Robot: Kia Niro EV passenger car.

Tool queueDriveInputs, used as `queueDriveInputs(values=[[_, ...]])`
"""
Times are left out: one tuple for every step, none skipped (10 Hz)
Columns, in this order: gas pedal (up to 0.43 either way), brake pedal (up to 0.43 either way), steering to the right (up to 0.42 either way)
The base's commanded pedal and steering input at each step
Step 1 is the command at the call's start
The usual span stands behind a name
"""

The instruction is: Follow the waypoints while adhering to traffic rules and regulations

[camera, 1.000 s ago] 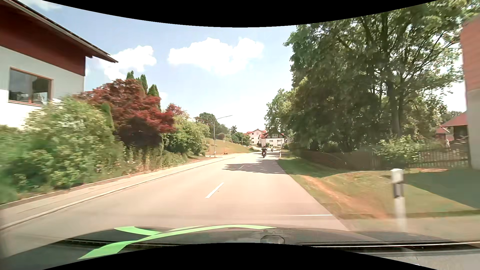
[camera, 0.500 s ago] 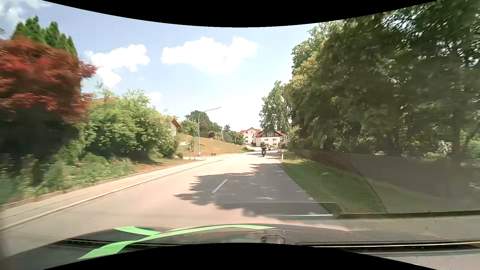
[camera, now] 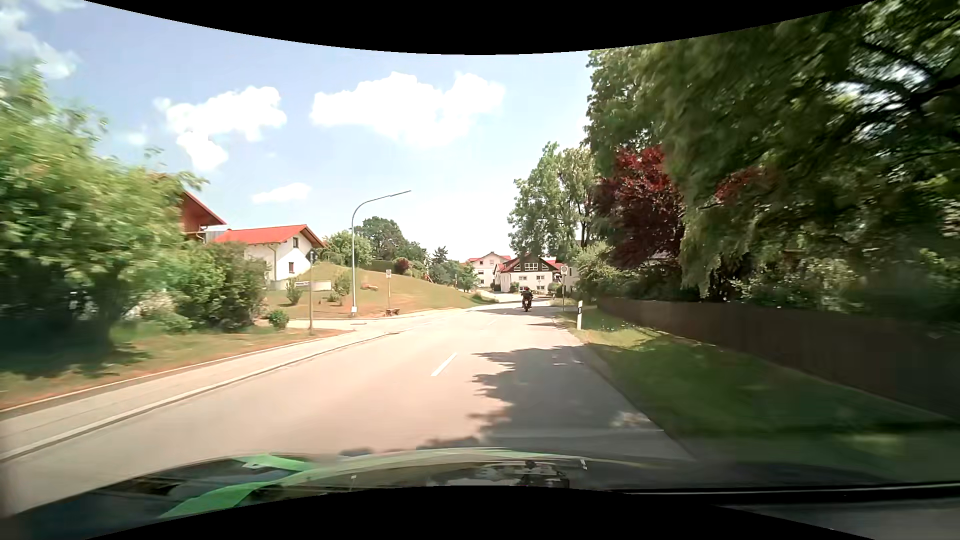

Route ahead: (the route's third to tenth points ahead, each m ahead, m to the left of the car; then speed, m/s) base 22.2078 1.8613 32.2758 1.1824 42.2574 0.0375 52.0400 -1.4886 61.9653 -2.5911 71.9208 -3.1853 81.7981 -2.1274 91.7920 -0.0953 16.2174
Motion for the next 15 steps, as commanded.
queueDriveInputs(values=[[0.047, 0.0, 0.014], [0.047, 0.0, 0.015], [0.047, 0.0, 0.015], [0.047, 0.0, 0.015], [0.047, 0.0, 0.015], [0.047, 0.0, 0.015], [0.047, 0.0, 0.014], [0.047, 0.0, 0.014], [0.047, 0.0, 0.014], [0.047, 0.0, 0.014], [0.059, 0.0, 0.014], [0.059, 0.0, 0.014], [0.059, 0.0, 0.014], [0.059, 0.0, 0.013], [0.067, 0.0, 0.01]])
